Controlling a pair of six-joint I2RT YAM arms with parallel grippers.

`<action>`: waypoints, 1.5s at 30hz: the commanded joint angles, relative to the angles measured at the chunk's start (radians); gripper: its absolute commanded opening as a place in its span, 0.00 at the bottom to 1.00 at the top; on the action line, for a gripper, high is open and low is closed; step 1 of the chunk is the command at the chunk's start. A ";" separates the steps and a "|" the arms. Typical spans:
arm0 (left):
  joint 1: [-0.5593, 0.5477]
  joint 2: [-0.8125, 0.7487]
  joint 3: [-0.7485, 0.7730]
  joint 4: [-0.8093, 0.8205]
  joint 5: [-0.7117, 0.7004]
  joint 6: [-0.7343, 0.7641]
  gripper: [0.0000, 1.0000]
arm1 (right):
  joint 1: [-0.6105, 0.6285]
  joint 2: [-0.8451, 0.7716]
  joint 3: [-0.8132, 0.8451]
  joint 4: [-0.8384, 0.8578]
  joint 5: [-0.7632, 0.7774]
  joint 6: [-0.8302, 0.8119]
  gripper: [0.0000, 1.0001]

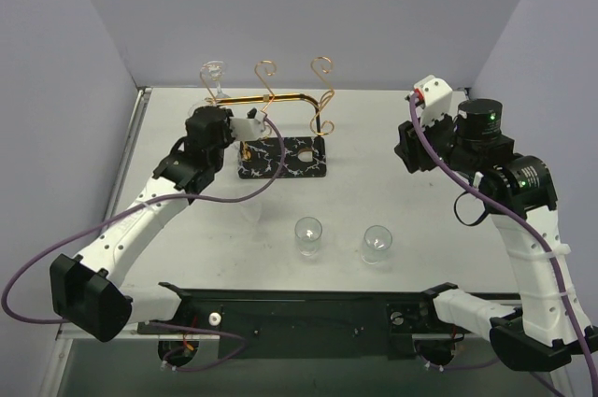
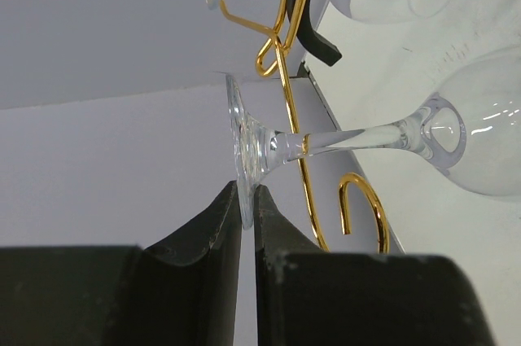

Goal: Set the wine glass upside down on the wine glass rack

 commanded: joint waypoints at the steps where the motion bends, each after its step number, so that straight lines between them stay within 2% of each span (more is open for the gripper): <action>1: 0.029 -0.029 0.021 0.105 -0.010 0.013 0.00 | -0.009 -0.020 -0.005 0.024 -0.020 0.012 0.42; 12: 0.074 -0.070 0.004 0.093 0.008 0.030 0.00 | -0.013 -0.026 -0.005 0.025 -0.031 0.021 0.42; 28: 0.072 -0.151 -0.039 0.038 0.005 0.012 0.00 | -0.016 -0.030 -0.017 0.025 -0.043 0.023 0.42; 38: 0.045 -0.202 -0.074 0.000 -0.013 0.006 0.00 | -0.021 -0.027 -0.025 0.029 -0.049 0.024 0.42; 45: -0.029 -0.211 -0.079 -0.031 -0.047 -0.008 0.00 | -0.023 -0.017 -0.027 0.034 -0.055 0.026 0.42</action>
